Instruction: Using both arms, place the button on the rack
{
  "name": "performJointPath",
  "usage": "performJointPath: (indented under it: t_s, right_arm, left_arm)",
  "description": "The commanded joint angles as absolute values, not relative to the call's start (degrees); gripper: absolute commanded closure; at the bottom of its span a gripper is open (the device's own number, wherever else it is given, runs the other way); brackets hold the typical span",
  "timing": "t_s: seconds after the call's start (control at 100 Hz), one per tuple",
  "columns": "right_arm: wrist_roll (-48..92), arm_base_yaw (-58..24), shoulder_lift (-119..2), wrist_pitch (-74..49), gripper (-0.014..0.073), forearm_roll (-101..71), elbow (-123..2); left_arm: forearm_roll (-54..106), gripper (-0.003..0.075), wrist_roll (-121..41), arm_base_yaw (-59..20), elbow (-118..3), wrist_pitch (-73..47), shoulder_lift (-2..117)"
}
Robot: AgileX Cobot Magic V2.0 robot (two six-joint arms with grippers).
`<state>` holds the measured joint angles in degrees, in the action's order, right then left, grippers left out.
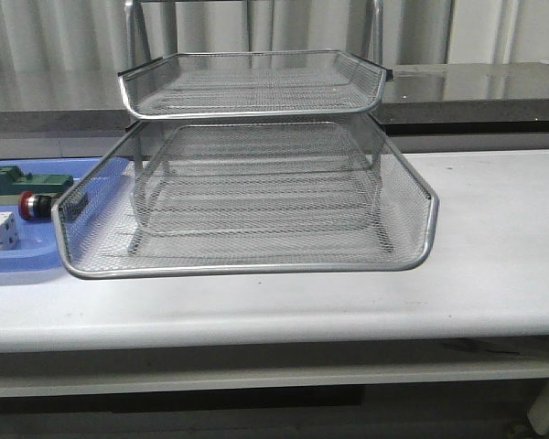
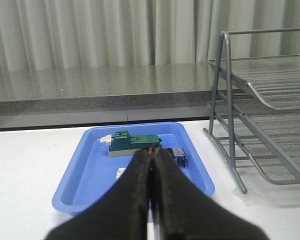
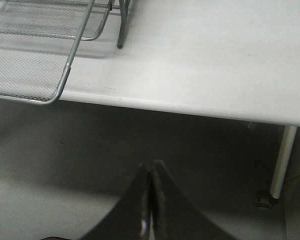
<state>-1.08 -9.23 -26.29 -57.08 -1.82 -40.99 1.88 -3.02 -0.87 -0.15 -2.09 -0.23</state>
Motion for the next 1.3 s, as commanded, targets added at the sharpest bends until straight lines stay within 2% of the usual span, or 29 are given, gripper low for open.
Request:
performJointPath:
  t_s: [0.0,0.92,1.12,1.29]
  right_arm:
    - [-1.2,-9.0,-26.5,-53.2,0.0662,-1.5,-42.9]
    - [-1.2,-9.0,-26.5,-53.3,0.0662,-1.5,-42.9]
    - [-1.2,-9.0,-26.5,-53.3,0.0662,-1.5,-42.9]
    - [-1.2,-9.0,-26.5,-53.3,0.0662,-1.5,-42.9]
  left_arm:
    - [2.0,0.0741,-2.4,-0.7,3.0,2.9,-2.0]
    - [2.0,0.0741,-2.4,-0.7,3.0,2.9,-2.0]
    - [10.1,0.0741,-2.4,-0.7,0.4,1.4,-1.6]
    - [14.8,0.0741,-2.4,-0.7,-5.3,-2.8,3.4]
